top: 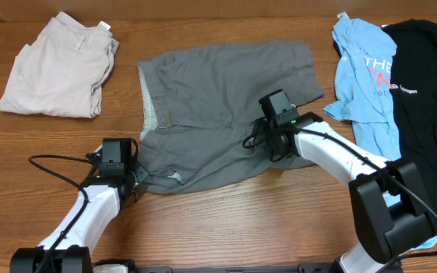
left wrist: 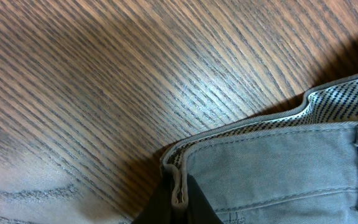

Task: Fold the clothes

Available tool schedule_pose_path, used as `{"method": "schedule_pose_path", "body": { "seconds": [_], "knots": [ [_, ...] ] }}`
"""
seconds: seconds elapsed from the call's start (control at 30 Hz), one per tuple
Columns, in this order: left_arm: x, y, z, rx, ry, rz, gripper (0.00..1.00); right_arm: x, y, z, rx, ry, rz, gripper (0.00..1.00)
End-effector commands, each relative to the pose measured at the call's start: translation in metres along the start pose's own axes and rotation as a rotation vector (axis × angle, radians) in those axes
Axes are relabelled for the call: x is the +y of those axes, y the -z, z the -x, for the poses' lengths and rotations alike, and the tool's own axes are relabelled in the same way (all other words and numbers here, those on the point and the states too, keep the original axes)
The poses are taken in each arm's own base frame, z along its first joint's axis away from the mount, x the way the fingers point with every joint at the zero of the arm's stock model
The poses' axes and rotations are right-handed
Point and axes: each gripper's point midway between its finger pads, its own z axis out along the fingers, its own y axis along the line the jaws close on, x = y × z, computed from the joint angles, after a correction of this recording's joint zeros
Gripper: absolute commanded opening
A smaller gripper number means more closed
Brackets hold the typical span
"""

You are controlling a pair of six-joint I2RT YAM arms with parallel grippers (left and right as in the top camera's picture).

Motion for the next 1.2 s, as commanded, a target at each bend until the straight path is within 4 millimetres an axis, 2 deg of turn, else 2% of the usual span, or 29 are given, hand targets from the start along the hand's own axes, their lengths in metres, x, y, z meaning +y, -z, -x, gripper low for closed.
{"method": "schedule_pose_path", "body": {
  "seconds": [0.0, 0.17, 0.3, 0.4, 0.5, 0.6, 0.73, 0.9, 0.97, 1.07, 1.17],
  "knots": [
    [0.014, -0.005, -0.004, 0.004, -0.019, 0.051, 0.05, 0.004, 0.023, 0.031, -0.047, -0.004, -0.005, 0.75],
    [0.014, -0.005, -0.004, 0.004, -0.018, 0.051, 0.05, -0.01, 0.033, 0.03, 0.003, -0.032, -0.049, 0.76],
    [0.013, -0.005, -0.004, 0.002, -0.018, 0.049, 0.05, -0.018, 0.027, 0.02, 0.032, -0.035, -0.071, 0.71],
    [0.013, -0.005, -0.004, 0.002, -0.018, 0.049, 0.05, -0.028, 0.019, 0.003, 0.08, -0.069, -0.089, 0.7],
    [0.013, -0.005, -0.004, 0.002, -0.018, 0.049, 0.06, -0.027, 0.008, -0.004, 0.085, -0.076, -0.051, 0.67],
    [0.013, -0.005, -0.004, 0.002, -0.018, 0.049, 0.06, -0.024, 0.003, -0.001, 0.064, -0.085, -0.028, 0.64],
    [0.013, -0.005, -0.004, 0.001, -0.018, 0.049, 0.06, -0.014, 0.001, 0.012, 0.006, -0.092, 0.021, 0.5],
    [0.013, -0.005, -0.004, 0.001, -0.018, 0.049, 0.06, -0.017, 0.001, 0.013, -0.001, -0.124, 0.004, 0.51],
    [0.013, -0.005, -0.004, 0.001, -0.018, 0.049, 0.06, -0.002, 0.006, 0.021, -0.017, -0.099, 0.065, 0.52],
    [0.013, -0.005, -0.004, 0.002, -0.018, 0.049, 0.05, 0.027, 0.027, 0.041, -0.046, -0.046, 0.167, 0.55],
    [0.013, -0.005, -0.004, 0.002, -0.018, 0.049, 0.05, 0.059, 0.063, 0.068, -0.107, -0.006, 0.265, 0.56]
  ]
}}
